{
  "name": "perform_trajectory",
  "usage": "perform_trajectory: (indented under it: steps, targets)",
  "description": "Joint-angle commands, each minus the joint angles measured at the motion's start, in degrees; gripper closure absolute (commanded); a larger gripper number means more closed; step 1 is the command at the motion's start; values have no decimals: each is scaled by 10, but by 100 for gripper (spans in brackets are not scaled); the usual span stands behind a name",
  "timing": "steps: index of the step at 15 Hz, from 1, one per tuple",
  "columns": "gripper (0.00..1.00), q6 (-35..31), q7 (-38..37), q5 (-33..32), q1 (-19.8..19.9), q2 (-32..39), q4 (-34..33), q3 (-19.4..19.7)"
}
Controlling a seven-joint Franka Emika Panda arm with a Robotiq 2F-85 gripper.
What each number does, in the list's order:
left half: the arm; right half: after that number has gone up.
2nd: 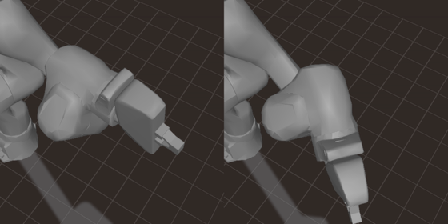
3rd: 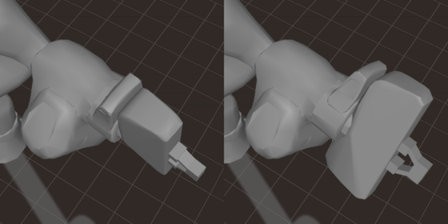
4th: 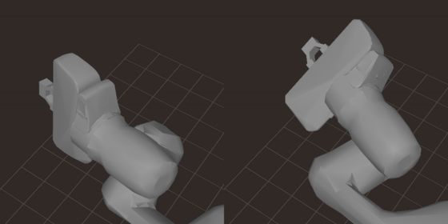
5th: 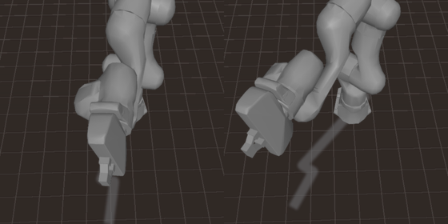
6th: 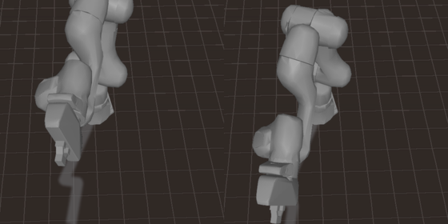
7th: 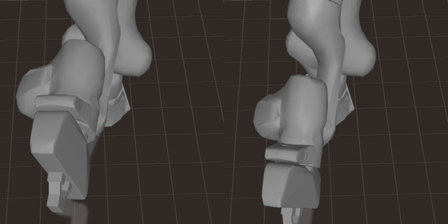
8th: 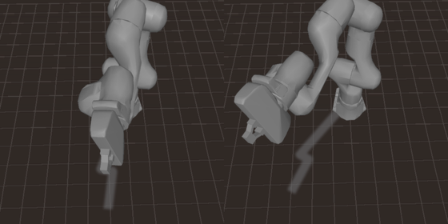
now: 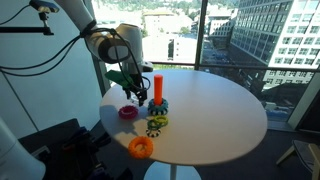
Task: Remove the circular object from the orange object
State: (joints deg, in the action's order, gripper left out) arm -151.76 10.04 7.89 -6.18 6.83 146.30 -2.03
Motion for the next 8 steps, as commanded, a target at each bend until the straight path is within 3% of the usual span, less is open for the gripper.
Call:
perform_trajectory:
  steps: [1, 8]
  targets:
    - [33, -15, -25, -43, 6, 16, -10, -9]
    - [33, -20, -35, -73, 8, 32, -8, -10]
